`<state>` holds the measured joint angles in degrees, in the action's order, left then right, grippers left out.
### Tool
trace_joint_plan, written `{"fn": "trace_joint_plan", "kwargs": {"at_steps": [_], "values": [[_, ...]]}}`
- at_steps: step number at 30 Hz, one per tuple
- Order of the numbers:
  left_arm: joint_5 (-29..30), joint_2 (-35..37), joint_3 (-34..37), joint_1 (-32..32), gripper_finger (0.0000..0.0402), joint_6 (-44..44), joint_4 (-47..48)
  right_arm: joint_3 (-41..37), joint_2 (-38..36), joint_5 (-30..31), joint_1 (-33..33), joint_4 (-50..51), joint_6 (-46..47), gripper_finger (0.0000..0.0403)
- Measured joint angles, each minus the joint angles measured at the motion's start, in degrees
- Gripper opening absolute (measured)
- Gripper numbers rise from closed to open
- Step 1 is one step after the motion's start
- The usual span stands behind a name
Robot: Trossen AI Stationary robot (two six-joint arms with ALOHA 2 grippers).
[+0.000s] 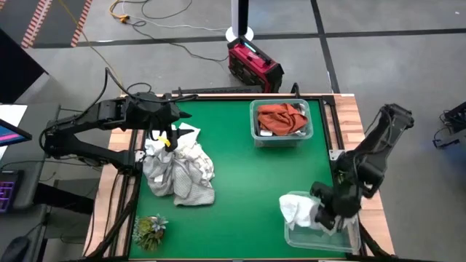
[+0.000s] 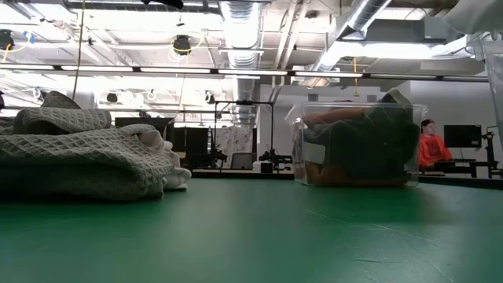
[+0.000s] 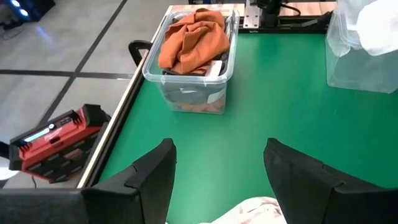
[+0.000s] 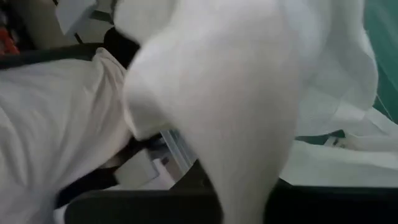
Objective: Sort towels by color in basket
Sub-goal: Put the white towel into the bottom transparent bin
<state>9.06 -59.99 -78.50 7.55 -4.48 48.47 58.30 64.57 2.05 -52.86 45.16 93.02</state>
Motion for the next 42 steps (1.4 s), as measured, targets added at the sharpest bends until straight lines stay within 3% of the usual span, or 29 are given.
{"fn": "trace_joint_plan", "kwargs": {"at_steps": [5, 14, 18, 24, 32, 42], "values": [[0.74, -0.49, 0.0, 0.02, 0.0233, -2.28, -0.86, 0.0, 6.14, 2.46, -3.3, -0.48, 2.8, 0.0019], [0.47, -4.17, 0.02, -0.15, 0.0233, -3.15, -5.34, -0.04, 17.51, 2.81, -1.27, -7.71, 3.29, 0.0019], [0.11, -5.99, 0.02, -1.03, 0.0233, -1.71, -5.01, -0.04, 21.03, 2.84, -0.25, -8.13, 12.08, 0.0022], [-0.9, -6.87, 0.02, -3.8, 0.0233, 1.15, -3.14, -0.07, 22.91, 2.77, -1.83, -5.99, 26.38, 0.0021], [-0.94, -5.92, 0.02, -7.09, 0.0233, 2.19, -1.99, -0.07, 22.38, 1.94, -6.74, 3.9, 40.73, 0.0023], [-0.89, -5.53, 0.02, -9.11, 0.0233, 2.09, 2.0, -0.02, 26.48, -0.81, -2.91, 3.67, 41.03, 0.0031]]}}
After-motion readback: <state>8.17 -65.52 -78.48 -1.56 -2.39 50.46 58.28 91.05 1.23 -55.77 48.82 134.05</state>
